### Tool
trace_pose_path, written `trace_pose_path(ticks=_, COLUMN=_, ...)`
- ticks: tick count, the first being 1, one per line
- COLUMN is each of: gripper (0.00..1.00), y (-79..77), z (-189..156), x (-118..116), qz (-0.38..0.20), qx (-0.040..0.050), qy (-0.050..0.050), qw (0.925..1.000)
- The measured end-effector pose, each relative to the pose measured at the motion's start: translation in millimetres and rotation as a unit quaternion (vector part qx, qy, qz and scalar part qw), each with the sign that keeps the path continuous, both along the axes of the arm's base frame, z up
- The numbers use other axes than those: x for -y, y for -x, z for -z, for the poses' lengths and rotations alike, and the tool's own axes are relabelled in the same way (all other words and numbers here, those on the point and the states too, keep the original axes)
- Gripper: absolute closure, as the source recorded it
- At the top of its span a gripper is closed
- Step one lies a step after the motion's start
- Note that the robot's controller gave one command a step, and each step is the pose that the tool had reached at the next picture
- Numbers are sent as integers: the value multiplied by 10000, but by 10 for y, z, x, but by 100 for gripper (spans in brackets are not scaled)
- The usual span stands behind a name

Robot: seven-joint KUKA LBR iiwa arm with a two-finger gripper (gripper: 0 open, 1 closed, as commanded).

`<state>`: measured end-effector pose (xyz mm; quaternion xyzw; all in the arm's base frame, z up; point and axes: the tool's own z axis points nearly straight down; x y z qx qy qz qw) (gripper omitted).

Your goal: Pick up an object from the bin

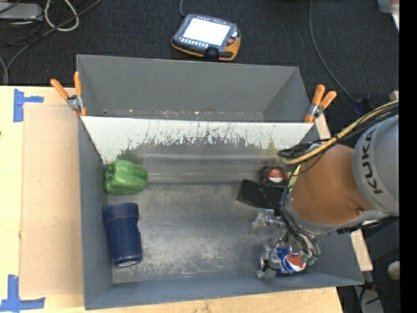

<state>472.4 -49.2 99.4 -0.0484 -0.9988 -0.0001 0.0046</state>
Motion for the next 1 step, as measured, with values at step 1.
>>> trace_pose_path(ticks=1, gripper=0, y=-164, z=-189, x=626, qz=-951, qx=77, qy=-10, qw=9954)
